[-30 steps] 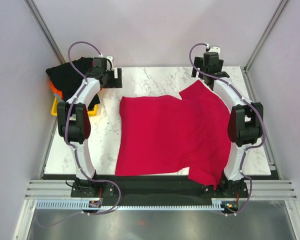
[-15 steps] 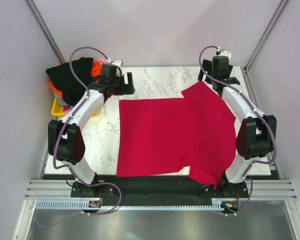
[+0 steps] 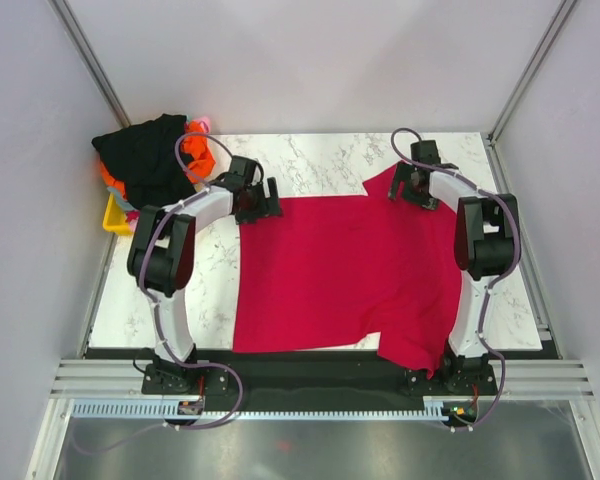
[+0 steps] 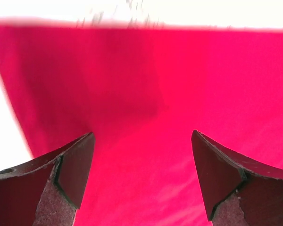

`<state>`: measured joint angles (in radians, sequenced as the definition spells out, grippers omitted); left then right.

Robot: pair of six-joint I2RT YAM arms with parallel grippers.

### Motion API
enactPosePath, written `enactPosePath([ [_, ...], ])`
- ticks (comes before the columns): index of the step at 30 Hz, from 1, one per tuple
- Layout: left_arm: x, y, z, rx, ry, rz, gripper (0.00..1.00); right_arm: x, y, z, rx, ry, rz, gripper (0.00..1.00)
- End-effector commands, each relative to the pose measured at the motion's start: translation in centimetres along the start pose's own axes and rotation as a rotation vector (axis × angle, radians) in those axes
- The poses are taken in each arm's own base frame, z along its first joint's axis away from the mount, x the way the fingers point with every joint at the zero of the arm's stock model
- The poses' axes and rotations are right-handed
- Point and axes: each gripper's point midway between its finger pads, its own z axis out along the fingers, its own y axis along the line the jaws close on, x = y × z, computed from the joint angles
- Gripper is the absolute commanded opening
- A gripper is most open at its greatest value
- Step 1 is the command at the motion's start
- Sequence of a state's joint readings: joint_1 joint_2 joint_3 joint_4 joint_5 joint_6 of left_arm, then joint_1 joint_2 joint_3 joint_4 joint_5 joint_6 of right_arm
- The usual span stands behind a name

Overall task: Fold and stack the t-shirts
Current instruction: Flatten the tshirt out

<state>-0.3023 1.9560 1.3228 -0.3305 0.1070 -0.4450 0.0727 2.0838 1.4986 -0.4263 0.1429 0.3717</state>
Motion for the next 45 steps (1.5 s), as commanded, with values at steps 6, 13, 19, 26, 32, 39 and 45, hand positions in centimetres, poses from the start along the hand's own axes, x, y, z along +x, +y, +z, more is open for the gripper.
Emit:
enactPosePath([
  [6, -2.6, 1.3, 6.2, -0.057, 0.055, -0.154, 0.89, 0.0, 3.0, 5.3, -0.073, 0.08, 0.063, 0.94],
  [13, -8.8, 3.5, 7.4, -0.044, -0.014, -0.2, 0.89, -4.6, 6.7, 7.1, -0.174, 0.031, 0.137, 0.94],
  [19, -15.7, 3.9, 7.7, -0.002, -0.125, -0.13, 0.91, -7.0, 9.2, 8.5, -0.249, 0.006, 0.217, 0.98],
  [26, -20.6, 3.6, 8.1, 0.069, -0.226, -0.09, 0.94, -8.1, 10.5, 8.6, -0.304, -0.02, 0.274, 0.98],
  [32, -22.7, 1.2, 1.9, 0.117, -0.286, -0.059, 0.98, -11.3, 12.0, 4.5, -0.395, -0.084, 0.225, 0.98],
  [39, -18.6, -0.6, -8.4, 0.04, -0.311, -0.06, 1.0, -16.3, 11.4, -5.1, -0.413, -0.255, 0.163, 0.98],
  [45, -8.0, 1.4, -15.4, -0.049, -0.277, -0.101, 0.93, -13.3, 6.5, -14.7, -0.28, -0.356, 0.173, 0.98],
])
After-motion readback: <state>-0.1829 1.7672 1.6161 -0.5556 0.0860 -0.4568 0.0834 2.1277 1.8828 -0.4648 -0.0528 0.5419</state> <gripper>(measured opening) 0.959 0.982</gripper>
